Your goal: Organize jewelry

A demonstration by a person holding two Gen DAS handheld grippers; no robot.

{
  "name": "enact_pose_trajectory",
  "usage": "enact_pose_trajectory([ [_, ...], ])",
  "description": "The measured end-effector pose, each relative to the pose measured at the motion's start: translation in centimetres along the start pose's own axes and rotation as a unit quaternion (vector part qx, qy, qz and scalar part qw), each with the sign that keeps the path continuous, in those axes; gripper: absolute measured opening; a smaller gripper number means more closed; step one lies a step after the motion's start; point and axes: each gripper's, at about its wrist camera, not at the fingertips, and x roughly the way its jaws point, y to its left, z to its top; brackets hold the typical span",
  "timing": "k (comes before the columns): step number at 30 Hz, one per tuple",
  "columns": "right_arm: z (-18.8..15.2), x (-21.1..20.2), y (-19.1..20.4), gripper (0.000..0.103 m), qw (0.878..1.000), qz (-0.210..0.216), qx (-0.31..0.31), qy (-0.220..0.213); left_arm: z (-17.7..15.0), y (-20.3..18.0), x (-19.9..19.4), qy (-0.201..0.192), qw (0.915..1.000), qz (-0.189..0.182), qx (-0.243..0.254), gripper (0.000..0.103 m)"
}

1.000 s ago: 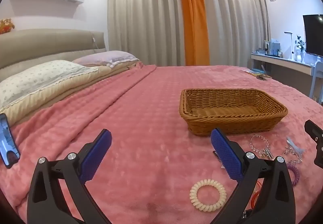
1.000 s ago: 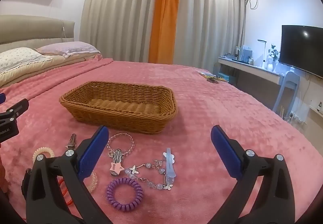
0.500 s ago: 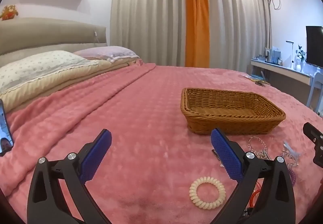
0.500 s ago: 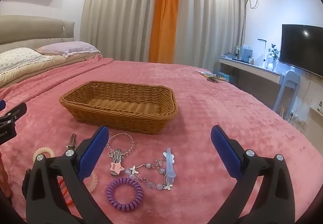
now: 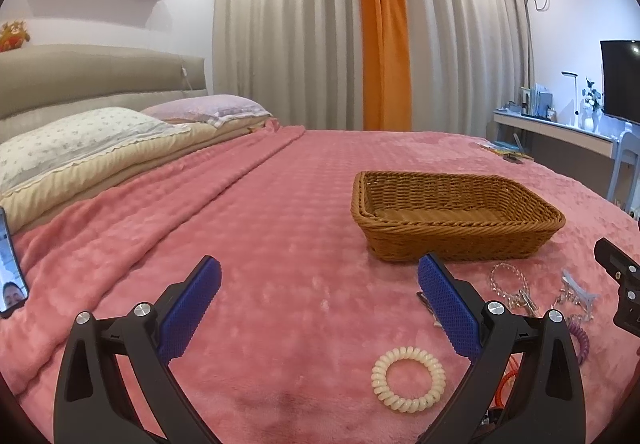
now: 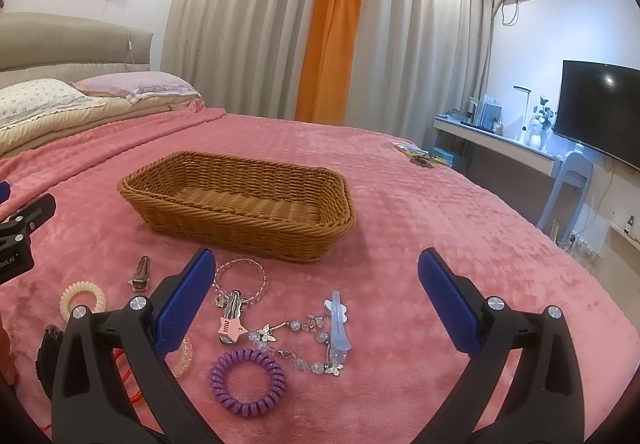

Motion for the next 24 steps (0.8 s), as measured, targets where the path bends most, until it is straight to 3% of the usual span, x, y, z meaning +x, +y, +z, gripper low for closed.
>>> enact_pose_trajectory([
  [24, 0.12, 0.1, 0.12, 0.096, 1.0, 0.0, -0.001, 0.002, -0.01, -0.57, 0.02, 0.001, 0.9999, -0.001, 0.01, 0.096],
])
